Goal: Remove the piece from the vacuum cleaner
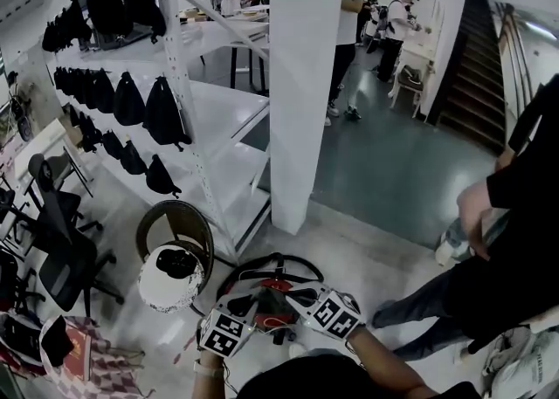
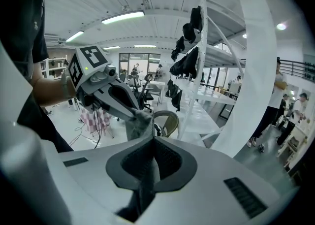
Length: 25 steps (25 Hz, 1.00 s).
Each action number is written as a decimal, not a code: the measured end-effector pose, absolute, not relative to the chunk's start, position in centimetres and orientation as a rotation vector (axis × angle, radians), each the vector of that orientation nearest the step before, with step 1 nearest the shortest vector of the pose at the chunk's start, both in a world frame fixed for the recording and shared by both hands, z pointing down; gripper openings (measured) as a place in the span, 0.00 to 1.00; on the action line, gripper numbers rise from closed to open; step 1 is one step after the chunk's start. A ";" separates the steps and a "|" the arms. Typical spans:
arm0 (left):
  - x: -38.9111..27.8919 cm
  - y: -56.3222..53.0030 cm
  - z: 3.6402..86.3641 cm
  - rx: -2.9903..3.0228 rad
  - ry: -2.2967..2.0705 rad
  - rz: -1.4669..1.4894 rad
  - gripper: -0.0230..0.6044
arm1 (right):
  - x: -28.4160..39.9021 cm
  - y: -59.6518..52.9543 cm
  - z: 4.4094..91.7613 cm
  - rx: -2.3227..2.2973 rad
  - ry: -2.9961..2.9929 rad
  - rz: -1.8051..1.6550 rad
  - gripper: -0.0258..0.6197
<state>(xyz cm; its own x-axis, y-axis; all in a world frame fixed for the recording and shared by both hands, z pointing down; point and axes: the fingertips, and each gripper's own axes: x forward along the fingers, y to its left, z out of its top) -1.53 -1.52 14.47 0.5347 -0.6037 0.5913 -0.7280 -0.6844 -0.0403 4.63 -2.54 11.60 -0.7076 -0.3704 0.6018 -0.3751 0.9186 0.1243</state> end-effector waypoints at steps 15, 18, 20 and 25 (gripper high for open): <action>-1.2 -1.6 14.1 2.537 -1.162 0.855 0.12 | 4.9 -2.8 11.3 0.524 -2.442 -0.007 0.09; -1.4 -1.7 14.0 2.545 -1.168 0.842 0.12 | 4.8 -2.6 11.4 0.523 -2.440 -0.004 0.09; -1.5 -1.5 14.3 2.535 -1.160 0.842 0.12 | 4.6 -2.6 11.4 0.522 -2.443 -0.005 0.09; -2.0 -1.1 14.0 2.542 -1.159 0.836 0.12 | 4.0 -2.2 11.3 0.517 -2.431 -0.025 0.09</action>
<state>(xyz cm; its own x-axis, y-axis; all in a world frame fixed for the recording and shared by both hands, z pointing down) -2.05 -1.10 13.97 0.5261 -0.6200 0.5820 -0.7480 -0.6630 -0.0301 3.97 -2.17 11.33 -0.7151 -0.3707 0.5926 -0.3583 0.9223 0.1447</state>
